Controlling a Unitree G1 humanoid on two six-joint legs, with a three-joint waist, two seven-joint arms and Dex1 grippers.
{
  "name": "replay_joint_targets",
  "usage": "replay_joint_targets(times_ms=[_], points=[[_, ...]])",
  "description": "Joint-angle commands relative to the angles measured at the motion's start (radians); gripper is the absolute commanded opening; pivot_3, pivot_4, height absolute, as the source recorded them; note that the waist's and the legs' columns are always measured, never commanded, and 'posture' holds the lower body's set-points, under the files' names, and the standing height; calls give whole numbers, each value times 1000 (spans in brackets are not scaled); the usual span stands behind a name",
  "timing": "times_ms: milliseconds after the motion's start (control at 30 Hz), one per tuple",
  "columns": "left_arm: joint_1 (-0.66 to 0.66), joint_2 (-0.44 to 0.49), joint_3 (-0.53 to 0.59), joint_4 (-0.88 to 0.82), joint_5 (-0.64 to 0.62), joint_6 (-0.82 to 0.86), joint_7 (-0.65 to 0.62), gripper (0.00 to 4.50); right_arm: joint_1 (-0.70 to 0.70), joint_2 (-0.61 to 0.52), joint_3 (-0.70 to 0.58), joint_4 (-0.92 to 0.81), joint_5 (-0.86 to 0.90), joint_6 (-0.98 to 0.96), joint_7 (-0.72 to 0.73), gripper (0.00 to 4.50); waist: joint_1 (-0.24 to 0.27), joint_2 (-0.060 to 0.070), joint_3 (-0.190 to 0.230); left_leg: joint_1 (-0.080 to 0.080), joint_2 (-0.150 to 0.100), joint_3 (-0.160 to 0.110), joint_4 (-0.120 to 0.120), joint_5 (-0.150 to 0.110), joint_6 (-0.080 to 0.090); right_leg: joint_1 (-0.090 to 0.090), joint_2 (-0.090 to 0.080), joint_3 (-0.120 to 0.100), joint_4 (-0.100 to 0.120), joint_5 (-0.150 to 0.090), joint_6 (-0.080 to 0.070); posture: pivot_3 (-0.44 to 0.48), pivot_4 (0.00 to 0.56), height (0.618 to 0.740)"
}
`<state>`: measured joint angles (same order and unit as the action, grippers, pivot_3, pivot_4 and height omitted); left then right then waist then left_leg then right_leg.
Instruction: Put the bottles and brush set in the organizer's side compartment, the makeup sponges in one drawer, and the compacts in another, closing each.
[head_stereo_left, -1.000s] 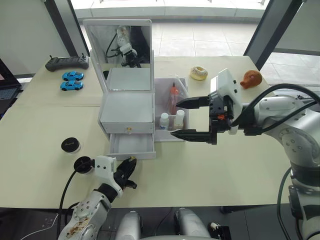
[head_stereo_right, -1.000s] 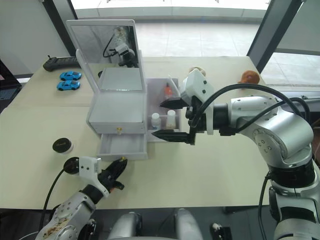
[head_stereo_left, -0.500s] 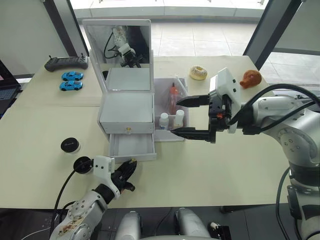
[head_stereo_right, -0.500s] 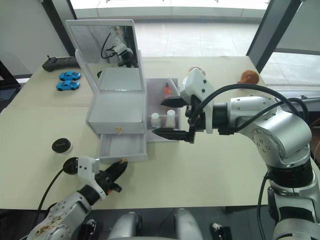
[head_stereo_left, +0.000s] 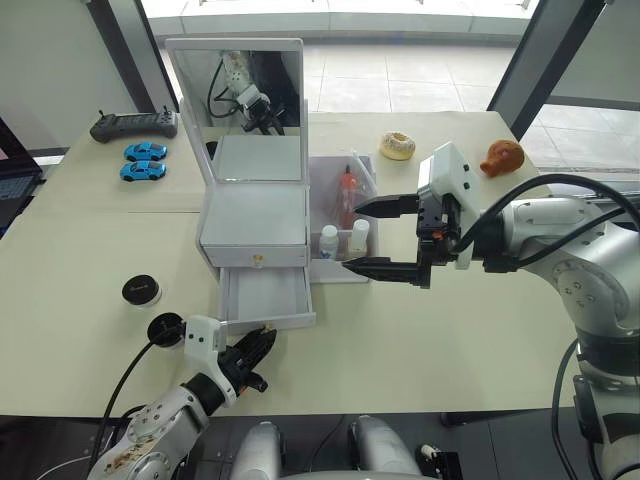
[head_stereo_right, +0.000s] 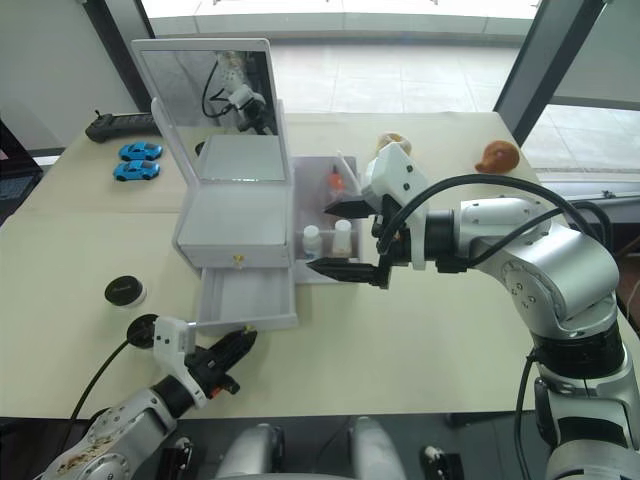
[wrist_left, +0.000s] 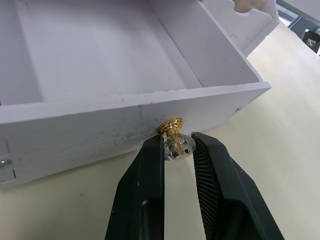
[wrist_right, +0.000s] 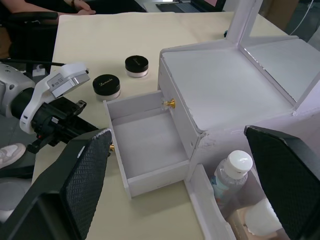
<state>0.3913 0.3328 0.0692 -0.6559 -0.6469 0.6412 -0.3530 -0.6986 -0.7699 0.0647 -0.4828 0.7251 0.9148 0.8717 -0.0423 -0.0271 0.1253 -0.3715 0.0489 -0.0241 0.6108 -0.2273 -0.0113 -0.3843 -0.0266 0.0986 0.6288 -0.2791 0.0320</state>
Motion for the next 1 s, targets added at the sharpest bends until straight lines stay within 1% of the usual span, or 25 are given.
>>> replay_joint_targets(times_ms=[33, 67, 100, 133, 200, 300, 367, 400, 433, 500, 600, 667, 800, 867, 933, 1000], points=[[7, 13, -13, -30, -70, 15, -58, 895, -4, -3, -23, -22, -6, -30, 3, 4500, 0, 0, 0, 0, 0, 0, 0, 0, 0, 0, 0, 0, 0, 0, 0, 0, 150, 740], [8, 21, -11, -30, -69, 12, -63, 1256, -2, -4, -24, -21, -6, -30, 4, 4500, 0, 0, 0, 0, 0, 0, 0, 0, 0, 0, 0, 0, 0, 0, 0, 0, 150, 740], [8, 27, -10, -31, -65, 10, -65, 1485, -1, -5, -25, -21, -7, -30, 5, 4500, 0, 0, 0, 0, 0, 0, 0, 0, 0, 0, 0, 0, 0, 0, 0, 0, 150, 740], [15, 38, -4, -34, -67, 3, -78, 1846, 3, -10, -28, -24, -5, -29, 10, 4500, 0, 0, 0, 0, 0, 0, 0, 0, 0, 0, 0, 0, 0, 0, 0, 0, 150, 740], [34, 55, 25, -32, -80, -4, -96, 2422, 13, -28, -37, -24, -3, -33, 29, 4500, 0, 0, 0, 0, 0, 0, 0, 0, 0, 0, 0, 0, -1, 0, 0, 0, 150, 740], [80, 103, 122, -22, -130, -22, -164, 3497, 35, -71, -53, 3, -27, -60, 67, 4500, -1, 0, 1, 0, 1, 0, -1, 0, 0, -1, 0, 0, 0, -1, -1, 0, 150, 740], [92, 132, 188, -4, -159, -42, -214, 4058, 50, -98, -61, 20, -37, -77, 88, 4500, -2, 0, 1, 0, 1, 0, -1, 0, 0, -1, 0, 0, 0, -3, -2, 0, 150, 740], [98, 158, 246, 19, -189, -50, -259, 4430, 57, -112, -67, 35, -44, -89, 102, 4500, -1, 0, 1, 0, 1, 0, -1, 0, 0, -1, 0, 0, 0, -5, -4, 0, 150, 740], [103, 186, 307, 47, -224, -56, -310, 4470, 64, -126, -75, 51, -51, -102, 117, 4500, 0, 0, 1, 0, 1, 1, -1, 0, 0, -1, 0, 0, 0, -6, -5, 0, 150, 740], [107, 223, 383, 93, -262, -66, -375, 4470, 75, -144, -84, 73, -61, -123, 139, 4500, 0, 0, 1, 1, 1, 1, -1, 0, 0, -1, 0, -1, 0, -7, -5, 0, 150, 740], [57, 292, 508, 215, -288, -81, -443, 4470, 116, -180, -114, 133, -91, -178, 180, 4500, 0, 0, 2, 1, 1, 1, -1, 0, 0, -2, -1, -1, -1, -7, -5, 0, 150, 740], [15, 361, 569, 325, -263, -97, -492, 4470, 160, -183, -157, 194, -98, -217, 198, 4500, 2, -1, 2, 1, 1, 1, -1, 0, 0, -2, -1, -1, -1, -7, -5, 0, 150, 740], [-97, 553, 676, 594, -164, -160, -580, 4470, 306, -207, -234, 385, -184, -395, 261, 4500, 5, -6, 3, 2, 1, 1, -2, 0, 0, -3, -1, -2, -1, -8, -6, 0, 150, 740], [-141, 633, 706, 705, -117, -192, -617, 4470, 346, -208, -270, 485, -215, -475, 273, 4500, 2, -7, 4, 2, 1, 1, -3, 0, 0, -3, -1, -2, -2, -8, -7, 0, 150, 740], [-178, 701, 718, 808, -63, -231, -652, 4470, 363, -205, -292, 595, -270, -589, 266, 4500, -1, -4, 5, 2, 0, 5, -2, 0, 0, -1, -4, -1, -2, -6, -9, 0, 150, 740], [-231, 753, 714, 926, -16, -278, -679, 4470, 366, -201, -314, 684, -288, -640, 263, 4500, -4, 0, 6, 3, 0, 7, -3, 0, 0, -2, -4, 0, -1, -5, -9, 0, 150, 740]])
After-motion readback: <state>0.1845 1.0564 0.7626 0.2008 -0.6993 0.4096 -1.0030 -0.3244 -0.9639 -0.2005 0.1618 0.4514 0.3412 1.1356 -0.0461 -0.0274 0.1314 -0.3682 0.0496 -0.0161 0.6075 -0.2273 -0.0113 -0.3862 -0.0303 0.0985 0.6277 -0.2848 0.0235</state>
